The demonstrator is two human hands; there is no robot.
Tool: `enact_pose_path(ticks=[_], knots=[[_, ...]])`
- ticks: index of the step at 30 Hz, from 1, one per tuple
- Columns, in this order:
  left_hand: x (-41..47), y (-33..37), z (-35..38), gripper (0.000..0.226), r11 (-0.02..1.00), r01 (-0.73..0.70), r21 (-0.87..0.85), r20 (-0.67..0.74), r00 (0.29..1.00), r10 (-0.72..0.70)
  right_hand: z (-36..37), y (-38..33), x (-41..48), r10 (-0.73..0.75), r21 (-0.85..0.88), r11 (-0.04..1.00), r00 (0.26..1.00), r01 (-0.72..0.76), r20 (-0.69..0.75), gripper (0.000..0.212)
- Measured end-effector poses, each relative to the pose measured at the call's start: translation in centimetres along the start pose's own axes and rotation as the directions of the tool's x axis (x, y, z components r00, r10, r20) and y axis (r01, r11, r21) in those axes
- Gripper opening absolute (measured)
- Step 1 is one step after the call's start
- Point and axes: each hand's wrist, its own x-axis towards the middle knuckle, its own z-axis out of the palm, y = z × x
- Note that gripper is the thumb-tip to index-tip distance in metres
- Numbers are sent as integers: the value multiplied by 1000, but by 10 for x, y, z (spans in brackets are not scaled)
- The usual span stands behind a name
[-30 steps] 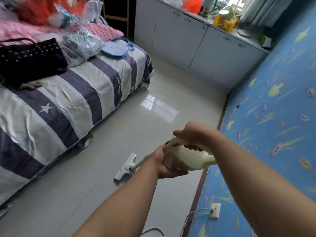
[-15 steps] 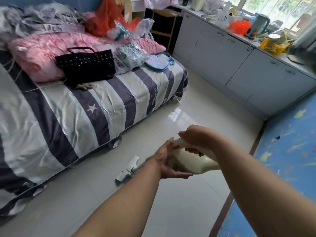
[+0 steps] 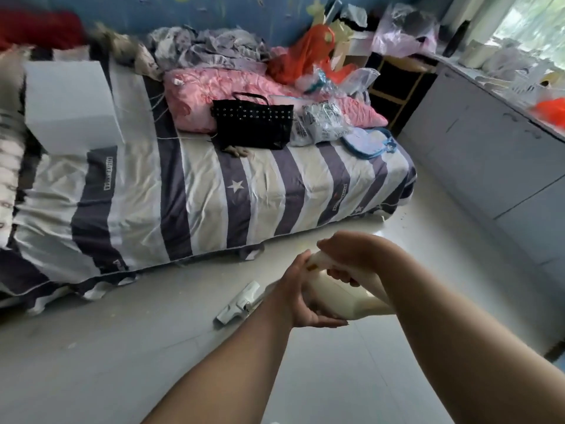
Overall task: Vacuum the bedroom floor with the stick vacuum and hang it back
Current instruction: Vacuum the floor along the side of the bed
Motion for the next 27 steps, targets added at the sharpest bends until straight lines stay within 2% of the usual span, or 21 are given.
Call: enact_pose_path(ticks=[7,11,17,27], knots=[[-11,-19,-6,65,986,-137,-99,-79,988,129,14,0,14,-128,-22,992,992,128,11,41],[-17,-29,-16,53,972,-205,-116,-86,977,196,28,-3,23,-156,-34,987,985,159,67,41],[-30,-36,-36,51,939,-303,-164,-131,950,283,46,-21,20,-229,-118,963,966,242,120,44],[-67,-40,-85,74,846,-437,-305,-272,892,362,93,-69,14,-274,-210,924,935,321,225,47]])
